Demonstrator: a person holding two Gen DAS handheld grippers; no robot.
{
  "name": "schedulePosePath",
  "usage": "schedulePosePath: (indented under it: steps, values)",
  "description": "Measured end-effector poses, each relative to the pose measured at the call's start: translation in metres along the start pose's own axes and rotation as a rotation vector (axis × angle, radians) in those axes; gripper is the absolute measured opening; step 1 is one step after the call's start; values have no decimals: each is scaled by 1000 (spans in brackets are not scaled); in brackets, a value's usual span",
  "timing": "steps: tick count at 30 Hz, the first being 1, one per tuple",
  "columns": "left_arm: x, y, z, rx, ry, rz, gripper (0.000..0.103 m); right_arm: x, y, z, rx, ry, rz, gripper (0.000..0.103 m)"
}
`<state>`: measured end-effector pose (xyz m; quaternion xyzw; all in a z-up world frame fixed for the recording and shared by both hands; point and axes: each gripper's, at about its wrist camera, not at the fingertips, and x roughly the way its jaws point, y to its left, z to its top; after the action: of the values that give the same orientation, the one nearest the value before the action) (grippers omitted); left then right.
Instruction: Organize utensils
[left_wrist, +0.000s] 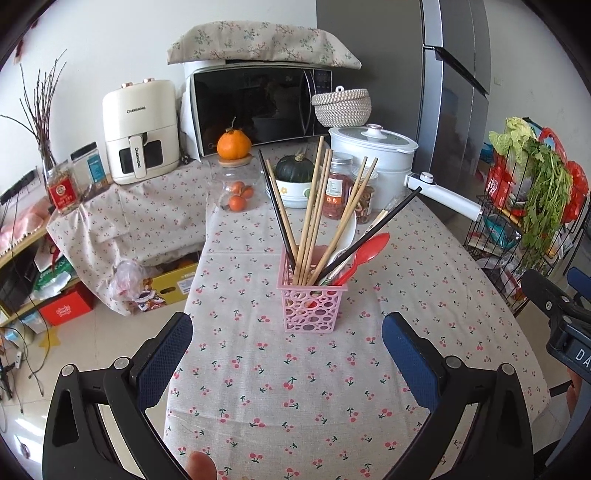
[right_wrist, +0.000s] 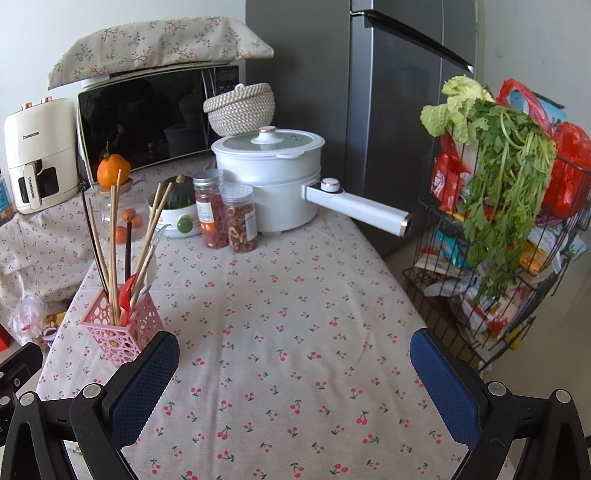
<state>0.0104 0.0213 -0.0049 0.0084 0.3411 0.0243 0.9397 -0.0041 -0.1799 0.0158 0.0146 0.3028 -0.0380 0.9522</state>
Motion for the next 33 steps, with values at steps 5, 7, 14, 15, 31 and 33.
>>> schedulePosePath:
  steps: [5, 7, 14, 15, 31, 33]
  values:
    - [0, 0, -1, 6, -7, 17, 103, 1, 4, -1, -28, -1, -5, 103]
    - [1, 2, -1, 3, -2, 19, 103, 1, 5, -1, -32, 0, -4, 103]
    - [0, 3, -1, 0, -1, 22, 103, 4, 6, -3, -29, 13, -5, 103]
    - [0, 3, -1, 1, -1, 22, 103, 4, 6, -3, -29, 14, -8, 103]
    - [-1, 2, -4, 4, 7, 19, 103, 7, 6, -5, -28, 26, -17, 103]
    - [-1, 2, -4, 4, 7, 19, 103, 8, 6, -6, -27, 30, -16, 103]
